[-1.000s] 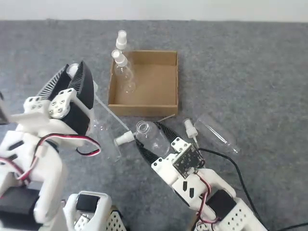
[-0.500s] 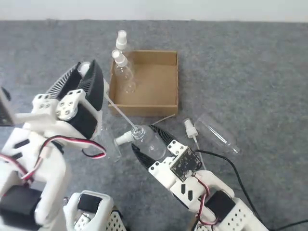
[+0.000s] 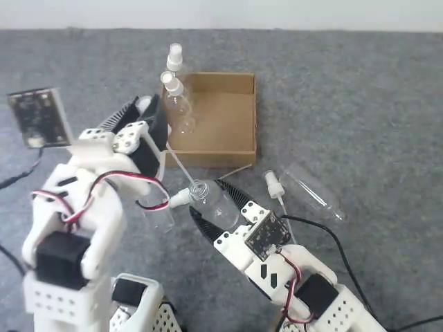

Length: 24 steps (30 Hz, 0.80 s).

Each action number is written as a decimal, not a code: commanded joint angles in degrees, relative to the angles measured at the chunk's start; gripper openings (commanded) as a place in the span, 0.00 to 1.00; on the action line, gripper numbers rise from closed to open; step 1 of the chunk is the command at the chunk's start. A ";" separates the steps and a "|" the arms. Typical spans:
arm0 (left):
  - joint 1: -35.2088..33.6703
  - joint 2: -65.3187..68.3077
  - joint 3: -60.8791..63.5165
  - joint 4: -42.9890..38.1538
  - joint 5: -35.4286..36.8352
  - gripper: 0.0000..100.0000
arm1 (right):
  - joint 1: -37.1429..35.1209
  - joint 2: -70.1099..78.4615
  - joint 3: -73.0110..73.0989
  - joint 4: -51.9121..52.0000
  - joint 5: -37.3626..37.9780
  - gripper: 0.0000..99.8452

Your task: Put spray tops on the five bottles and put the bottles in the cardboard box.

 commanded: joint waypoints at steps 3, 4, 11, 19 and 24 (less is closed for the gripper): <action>0.35 -0.88 2.33 -2.11 -0.79 0.01 | -0.40 -0.92 1.23 -1.27 0.88 0.08; 0.35 -0.88 2.86 -2.11 -0.79 0.01 | -0.40 -0.92 1.23 -1.27 0.88 0.08; 6.33 -0.88 6.64 -1.76 -2.99 0.01 | -0.31 -0.92 1.23 -1.19 0.88 0.08; 10.81 -0.88 11.65 -1.76 -3.43 0.01 | 0.92 -0.84 1.23 -1.10 0.79 0.08; 14.42 -0.88 14.29 -1.76 -7.82 0.01 | 2.86 -0.84 1.23 -1.10 0.62 0.08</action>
